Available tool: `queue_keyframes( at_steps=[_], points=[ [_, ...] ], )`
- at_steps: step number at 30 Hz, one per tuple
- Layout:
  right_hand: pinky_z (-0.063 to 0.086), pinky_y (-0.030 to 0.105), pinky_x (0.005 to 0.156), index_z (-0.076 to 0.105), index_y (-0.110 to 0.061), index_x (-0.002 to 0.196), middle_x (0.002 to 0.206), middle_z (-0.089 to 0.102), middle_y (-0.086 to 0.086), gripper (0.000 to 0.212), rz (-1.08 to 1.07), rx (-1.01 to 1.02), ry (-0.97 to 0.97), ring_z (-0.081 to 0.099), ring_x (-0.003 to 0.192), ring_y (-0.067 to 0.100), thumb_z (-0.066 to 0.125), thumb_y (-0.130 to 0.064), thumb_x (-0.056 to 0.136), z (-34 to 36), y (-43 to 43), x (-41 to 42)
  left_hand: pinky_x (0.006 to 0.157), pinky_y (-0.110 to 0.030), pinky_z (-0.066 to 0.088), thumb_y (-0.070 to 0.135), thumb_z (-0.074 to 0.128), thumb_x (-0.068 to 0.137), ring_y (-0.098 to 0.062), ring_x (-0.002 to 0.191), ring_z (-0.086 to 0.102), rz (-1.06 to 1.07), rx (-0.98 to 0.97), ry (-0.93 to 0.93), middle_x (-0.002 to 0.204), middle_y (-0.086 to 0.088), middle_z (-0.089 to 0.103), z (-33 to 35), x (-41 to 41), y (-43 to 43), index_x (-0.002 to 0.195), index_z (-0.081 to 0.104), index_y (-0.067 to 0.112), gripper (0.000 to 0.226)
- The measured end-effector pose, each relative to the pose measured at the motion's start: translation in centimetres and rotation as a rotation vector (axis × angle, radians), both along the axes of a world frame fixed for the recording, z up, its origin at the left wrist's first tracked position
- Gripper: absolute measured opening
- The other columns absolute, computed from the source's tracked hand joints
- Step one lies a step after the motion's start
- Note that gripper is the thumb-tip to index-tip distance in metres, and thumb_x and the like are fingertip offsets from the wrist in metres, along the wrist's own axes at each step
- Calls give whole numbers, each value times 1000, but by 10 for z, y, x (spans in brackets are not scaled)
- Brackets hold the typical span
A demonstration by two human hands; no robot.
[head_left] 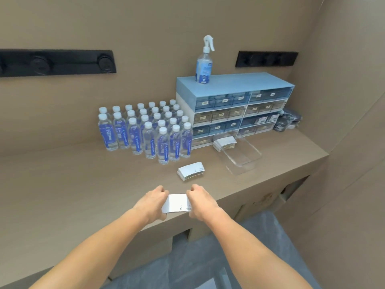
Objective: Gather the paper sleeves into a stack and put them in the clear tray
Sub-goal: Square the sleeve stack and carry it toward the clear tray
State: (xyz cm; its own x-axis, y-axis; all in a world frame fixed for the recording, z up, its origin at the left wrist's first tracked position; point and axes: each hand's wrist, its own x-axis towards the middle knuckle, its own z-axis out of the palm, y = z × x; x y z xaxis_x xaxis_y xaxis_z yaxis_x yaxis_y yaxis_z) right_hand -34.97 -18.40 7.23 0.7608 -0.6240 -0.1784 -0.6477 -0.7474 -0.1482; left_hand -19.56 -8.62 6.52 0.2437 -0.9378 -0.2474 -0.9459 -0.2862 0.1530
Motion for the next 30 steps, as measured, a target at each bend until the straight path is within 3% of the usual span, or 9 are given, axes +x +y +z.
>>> queue_keyframes(
  at_steps=[8,12,16,22,26,30],
  points=[
    [40,32,72,53,-6,102,114,44,7,33,7,66,11,46,109,25,73,-7,76,2,-72,-69,76,-32,50,33,72,73,-25,91,58,39,-41,78,97,1,43,-6,-67,-62,102,58,15,37],
    [36,31,69,44,-10,88,102,36,3,30,44,129,50,44,90,26,70,-4,76,-7,-88,-78,79,-36,53,32,75,68,-24,92,58,53,20,101,102,-1,50,-8,-72,-75,100,62,14,39],
    [37,30,68,43,-11,87,105,38,4,29,60,166,45,43,84,25,69,-4,77,-15,-103,-73,80,-37,54,32,75,68,-24,93,58,79,47,109,105,0,50,-17,-69,-86,100,62,14,40],
    [42,31,71,54,-2,106,115,45,10,32,76,218,66,54,92,31,69,-4,78,-24,-139,-51,77,-33,52,35,75,69,-23,92,57,100,50,112,102,-1,51,-25,-52,-116,96,62,15,36],
    [40,29,75,48,-13,109,105,55,-1,28,-28,311,-8,54,94,29,56,-5,84,-34,-167,-21,79,-30,52,35,73,70,-23,97,59,121,24,135,108,1,51,-36,-25,-138,103,61,16,41],
    [48,36,87,49,-10,118,122,52,6,35,43,257,12,57,109,32,57,-5,85,-31,-195,13,84,-38,55,38,72,71,-26,100,60,160,29,110,116,0,53,-37,5,-161,111,58,16,47]
  ],
)
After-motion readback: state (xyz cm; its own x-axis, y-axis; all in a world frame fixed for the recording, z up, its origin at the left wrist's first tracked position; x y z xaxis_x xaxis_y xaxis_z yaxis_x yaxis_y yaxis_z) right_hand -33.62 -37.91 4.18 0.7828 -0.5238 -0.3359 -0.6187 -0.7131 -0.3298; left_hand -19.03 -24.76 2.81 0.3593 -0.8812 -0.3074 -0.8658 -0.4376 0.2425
